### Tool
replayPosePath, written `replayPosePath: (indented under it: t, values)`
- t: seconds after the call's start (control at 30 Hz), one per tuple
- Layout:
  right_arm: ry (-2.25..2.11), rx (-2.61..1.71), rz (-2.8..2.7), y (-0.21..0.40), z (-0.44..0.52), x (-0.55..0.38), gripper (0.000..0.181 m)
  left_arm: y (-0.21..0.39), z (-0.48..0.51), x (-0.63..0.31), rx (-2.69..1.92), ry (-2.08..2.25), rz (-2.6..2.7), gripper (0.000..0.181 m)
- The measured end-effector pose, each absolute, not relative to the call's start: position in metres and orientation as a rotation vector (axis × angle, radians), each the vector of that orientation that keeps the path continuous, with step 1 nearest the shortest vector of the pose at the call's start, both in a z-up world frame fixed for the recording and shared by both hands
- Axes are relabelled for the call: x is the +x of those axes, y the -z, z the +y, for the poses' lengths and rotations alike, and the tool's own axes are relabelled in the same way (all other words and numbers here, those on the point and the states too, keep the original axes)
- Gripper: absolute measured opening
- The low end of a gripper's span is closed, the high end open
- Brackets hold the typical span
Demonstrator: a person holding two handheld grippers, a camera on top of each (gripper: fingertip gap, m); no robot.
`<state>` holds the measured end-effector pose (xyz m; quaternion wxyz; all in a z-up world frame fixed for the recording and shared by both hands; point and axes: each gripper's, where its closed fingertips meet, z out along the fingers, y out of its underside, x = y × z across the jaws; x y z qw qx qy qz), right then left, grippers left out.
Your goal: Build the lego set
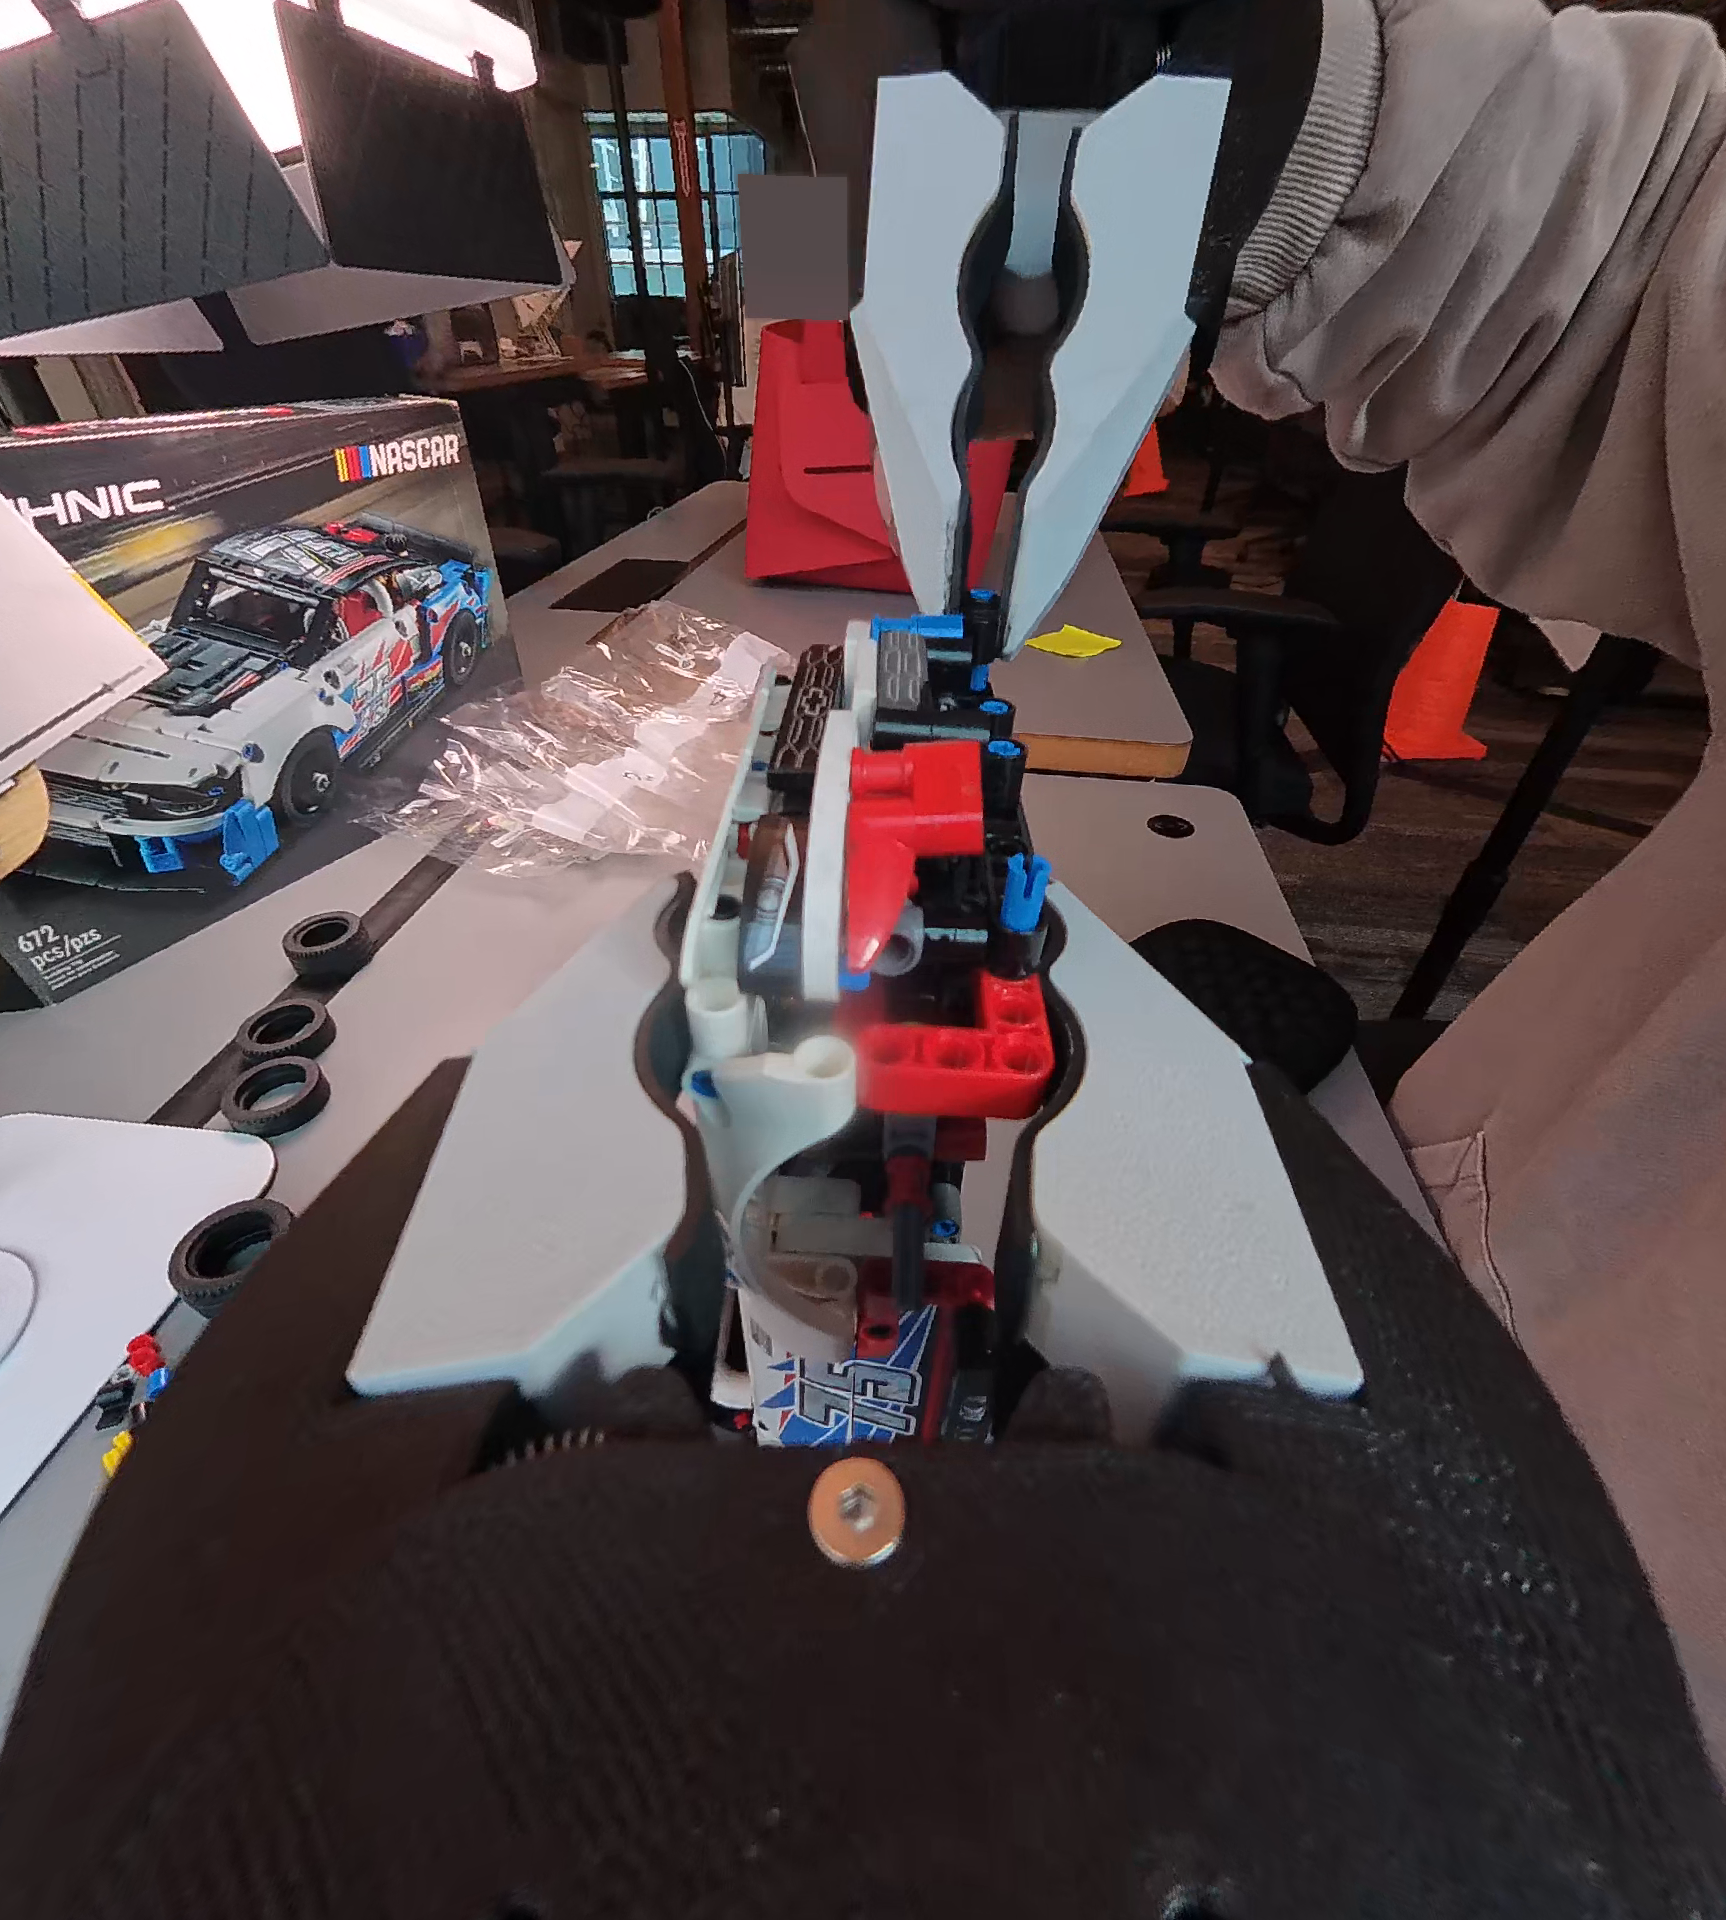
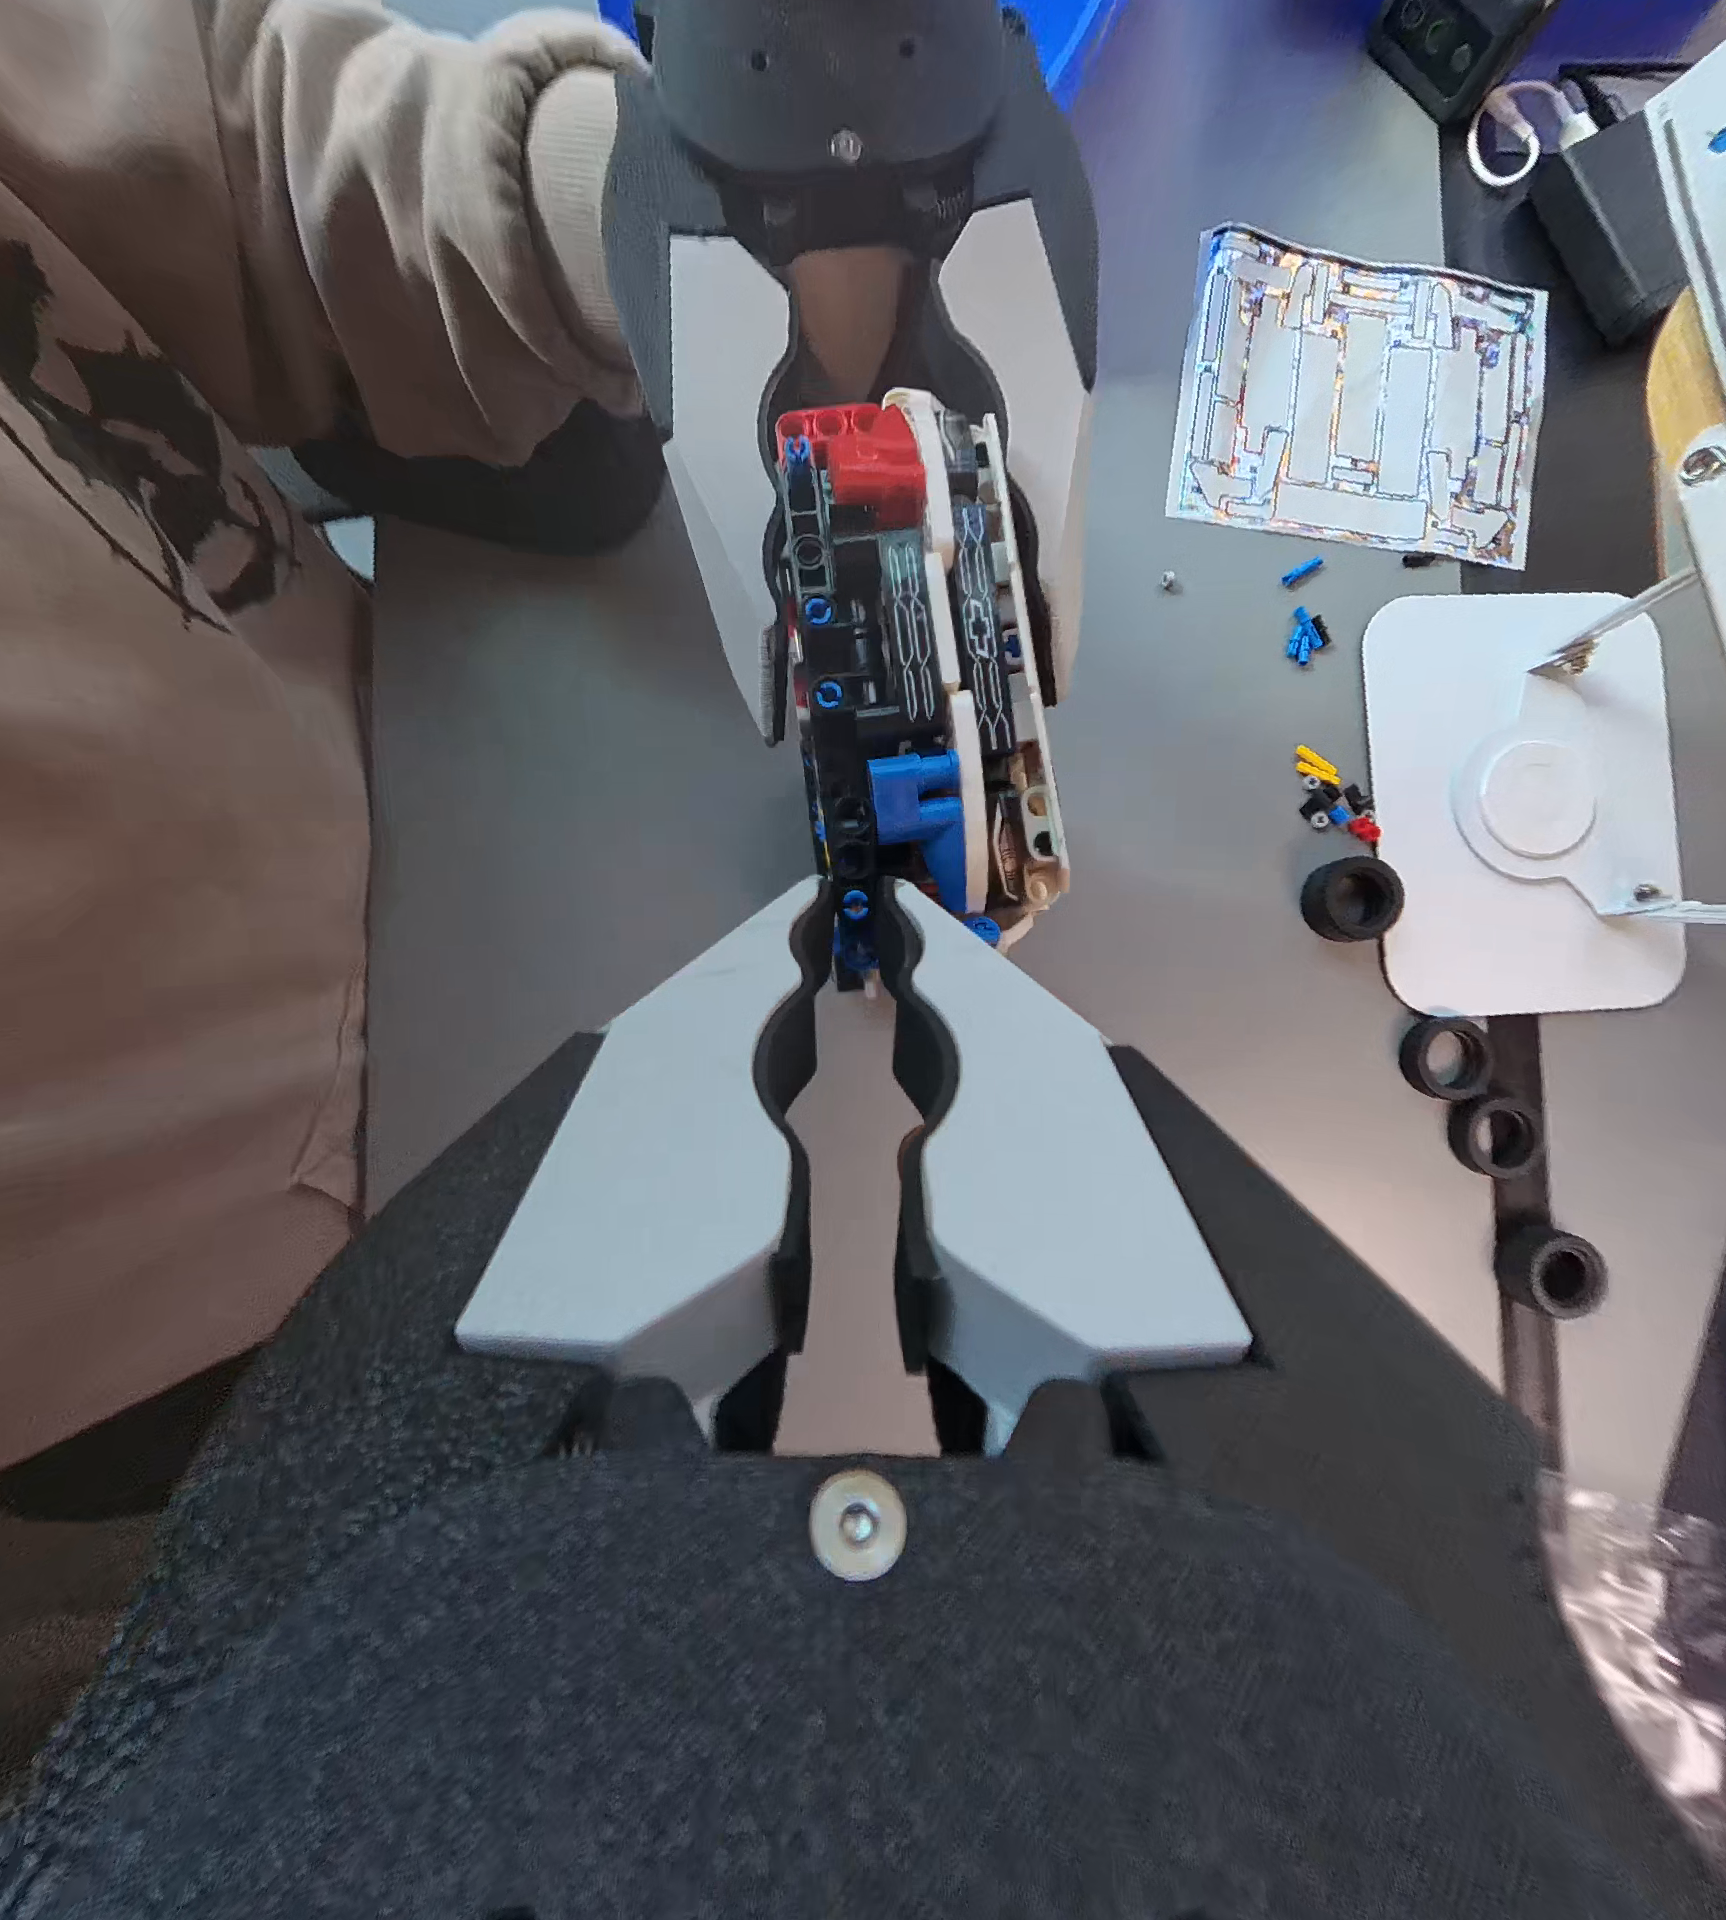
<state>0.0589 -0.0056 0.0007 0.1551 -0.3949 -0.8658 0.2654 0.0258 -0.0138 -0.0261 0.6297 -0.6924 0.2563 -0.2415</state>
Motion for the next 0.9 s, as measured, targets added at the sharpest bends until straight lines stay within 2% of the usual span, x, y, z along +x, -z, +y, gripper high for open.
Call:
replayPosePath:
  t: [0.1,0.23,0.37,0.53,0.63,0.9]
  values:
    - [-0.634,-1.050,-2.540,0.000,-0.007,0.060,0.013,0.026,-0.014,0.024,-1.583,0.556,0.582,0.062]
    - [-0.551,-1.073,-2.583,-0.002,-0.007,0.059,0.013,0.026,-0.014,0.024,-1.581,0.558,0.581,0.062]
    - [-0.500,-1.078,-2.601,-0.003,-0.007,0.057,0.005,0.025,-0.015,0.024,-1.579,0.560,0.583,0.062]
    - [-0.503,-1.128,-2.604,-0.002,-0.007,0.057,0.005,0.023,-0.013,0.025,-1.557,0.551,0.562,0.063]
    - [-0.545,-1.147,-2.594,-0.002,-0.010,0.056,0.005,0.021,-0.008,0.028,-1.534,0.505,0.539,0.074]
    - [-0.521,-1.172,-2.579,-0.001,-0.006,0.052,0.005,0.015,0.001,0.020,-1.476,0.481,0.430,0.068]
